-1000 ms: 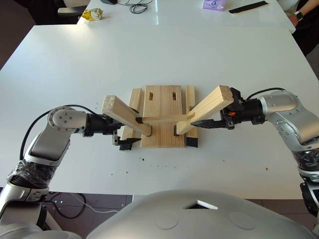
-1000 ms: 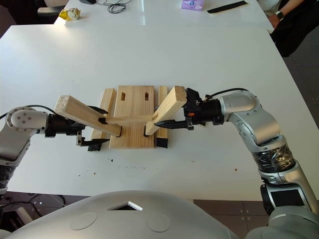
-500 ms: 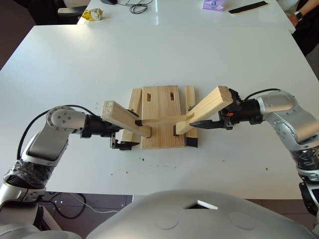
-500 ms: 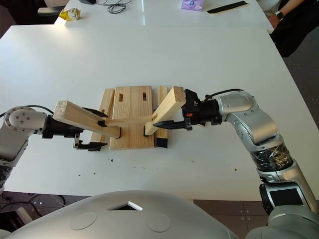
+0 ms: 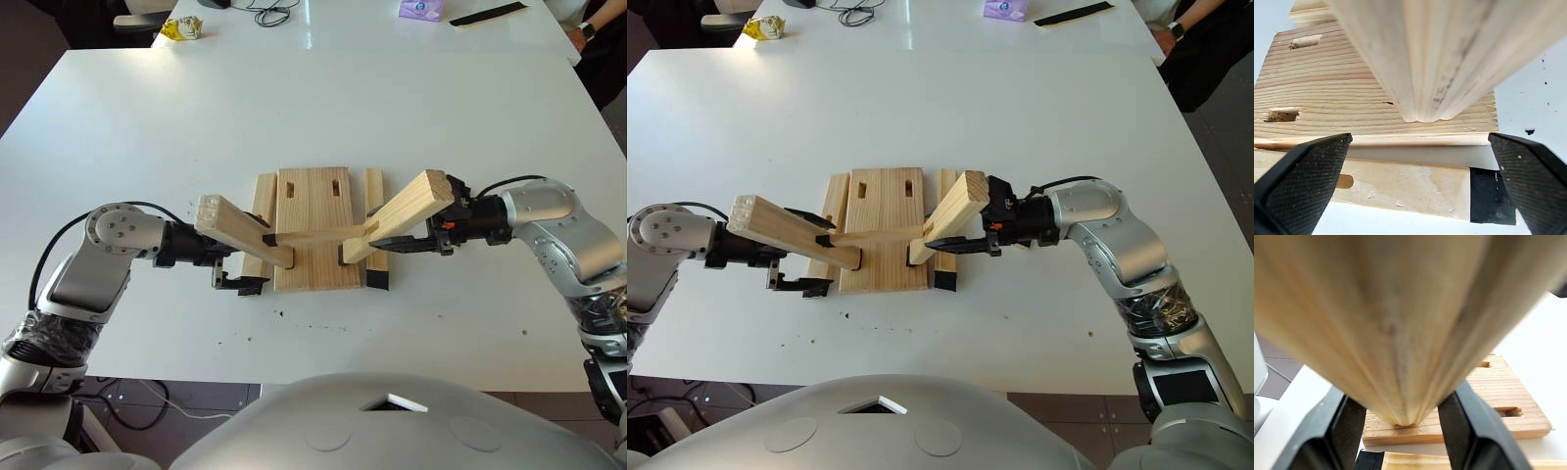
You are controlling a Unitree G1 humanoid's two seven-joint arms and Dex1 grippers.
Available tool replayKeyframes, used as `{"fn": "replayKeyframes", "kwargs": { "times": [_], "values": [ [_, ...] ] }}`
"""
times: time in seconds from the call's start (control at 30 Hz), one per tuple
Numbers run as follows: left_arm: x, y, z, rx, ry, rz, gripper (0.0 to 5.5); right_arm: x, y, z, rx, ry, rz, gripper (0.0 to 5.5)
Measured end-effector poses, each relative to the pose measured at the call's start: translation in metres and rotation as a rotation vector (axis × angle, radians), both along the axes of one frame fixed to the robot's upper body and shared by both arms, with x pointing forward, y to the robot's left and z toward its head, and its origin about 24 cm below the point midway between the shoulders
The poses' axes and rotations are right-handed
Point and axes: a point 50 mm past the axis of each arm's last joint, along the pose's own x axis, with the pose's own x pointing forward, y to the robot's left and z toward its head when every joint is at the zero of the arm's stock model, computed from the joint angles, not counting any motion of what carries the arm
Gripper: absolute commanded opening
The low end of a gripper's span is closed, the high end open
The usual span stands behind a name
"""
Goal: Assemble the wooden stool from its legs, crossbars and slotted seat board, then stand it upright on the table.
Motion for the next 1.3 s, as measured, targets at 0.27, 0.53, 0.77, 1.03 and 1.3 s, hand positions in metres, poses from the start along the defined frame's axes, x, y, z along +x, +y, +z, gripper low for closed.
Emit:
{"fn": "replayKeyframes", "kwargs": {
  "times": [0.27, 0.53, 0.77, 1.03, 1.3],
  "values": [
    [-0.001, 0.004, 0.0, 0.016, -0.007, -0.038, 5.17, 0.001, 0.004, -0.001, 0.001, -0.014, 0.015, 2.04],
    [0.0, 0.007, 0.0, 0.027, -0.029, -0.061, 5.17, 0.002, 0.006, -0.001, -0.004, -0.021, 0.026, 2.04],
    [0.0, 0.008, 0.0, 0.027, -0.034, -0.059, 5.17, 0.008, 0.008, 0.001, -0.011, -0.016, 0.052, 2.04],
    [0.0, 0.01, 0.0, 0.023, -0.046, -0.03, 5.17, 0.019, 0.011, 0.0, -0.012, 0.005, 0.065, 2.04],
    [0.002, 0.01, 0.0, 0.025, -0.048, -0.028, 5.17, 0.018, 0.011, -0.001, -0.005, 0.002, 0.06, 2.04]
  ]
}}
